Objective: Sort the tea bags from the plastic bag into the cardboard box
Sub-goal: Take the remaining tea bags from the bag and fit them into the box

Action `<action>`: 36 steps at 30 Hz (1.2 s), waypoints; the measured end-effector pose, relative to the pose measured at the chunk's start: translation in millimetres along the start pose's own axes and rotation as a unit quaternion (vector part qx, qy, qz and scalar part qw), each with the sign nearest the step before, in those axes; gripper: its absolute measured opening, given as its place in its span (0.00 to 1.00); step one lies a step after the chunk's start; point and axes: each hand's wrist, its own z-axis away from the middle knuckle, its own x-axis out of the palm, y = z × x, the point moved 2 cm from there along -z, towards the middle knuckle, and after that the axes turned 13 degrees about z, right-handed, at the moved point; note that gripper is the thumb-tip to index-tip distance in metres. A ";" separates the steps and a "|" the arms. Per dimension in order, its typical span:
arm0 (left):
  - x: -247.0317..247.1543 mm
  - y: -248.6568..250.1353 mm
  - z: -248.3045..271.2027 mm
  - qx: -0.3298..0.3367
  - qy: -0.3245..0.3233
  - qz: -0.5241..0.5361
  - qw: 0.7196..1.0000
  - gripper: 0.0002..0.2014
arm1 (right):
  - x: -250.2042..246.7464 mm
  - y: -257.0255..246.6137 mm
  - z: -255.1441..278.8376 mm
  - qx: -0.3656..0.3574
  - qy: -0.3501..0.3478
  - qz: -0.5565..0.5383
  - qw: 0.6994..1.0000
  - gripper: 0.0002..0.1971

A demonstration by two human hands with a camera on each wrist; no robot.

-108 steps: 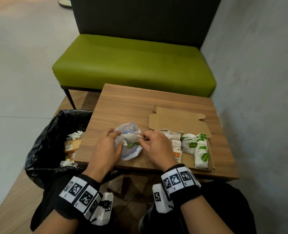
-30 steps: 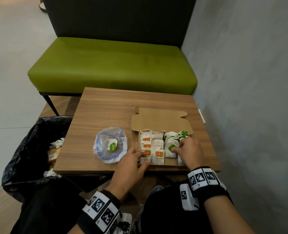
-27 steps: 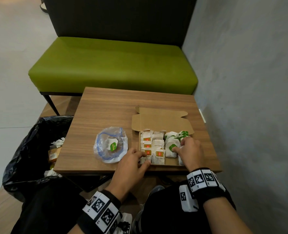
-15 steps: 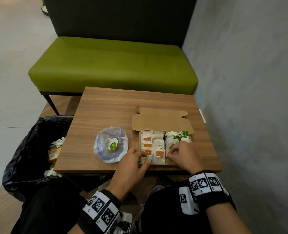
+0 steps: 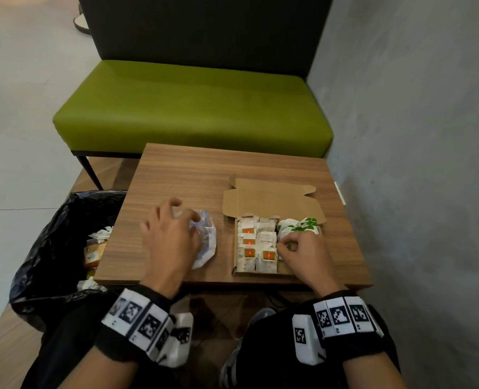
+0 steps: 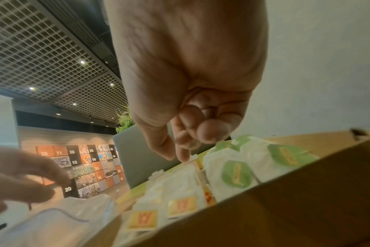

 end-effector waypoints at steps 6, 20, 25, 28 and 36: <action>5.4 -37.9 -15.7 -0.089 -0.145 -0.016 0.985 0.16 | 16.5 -58.1 15.4 -0.051 -0.023 -0.127 0.990 0.04; -7.3 -34.3 31.9 -0.076 -0.097 0.160 0.979 0.19 | 69.5 -129.7 16.6 0.013 -0.039 -0.025 0.999 0.13; -5.9 -33.9 42.8 -0.070 -0.099 0.168 0.978 0.21 | 69.2 -134.3 23.5 0.015 -0.023 -0.007 1.000 0.10; -3.9 -37.3 44.1 -0.076 -0.098 0.160 0.979 0.22 | 65.4 -132.5 28.1 -0.014 -0.029 -0.056 0.998 0.08; 3.5 -47.2 31.2 -0.071 -0.090 0.130 0.985 0.22 | 25.7 -94.7 21.7 -0.051 0.059 -0.184 0.980 0.02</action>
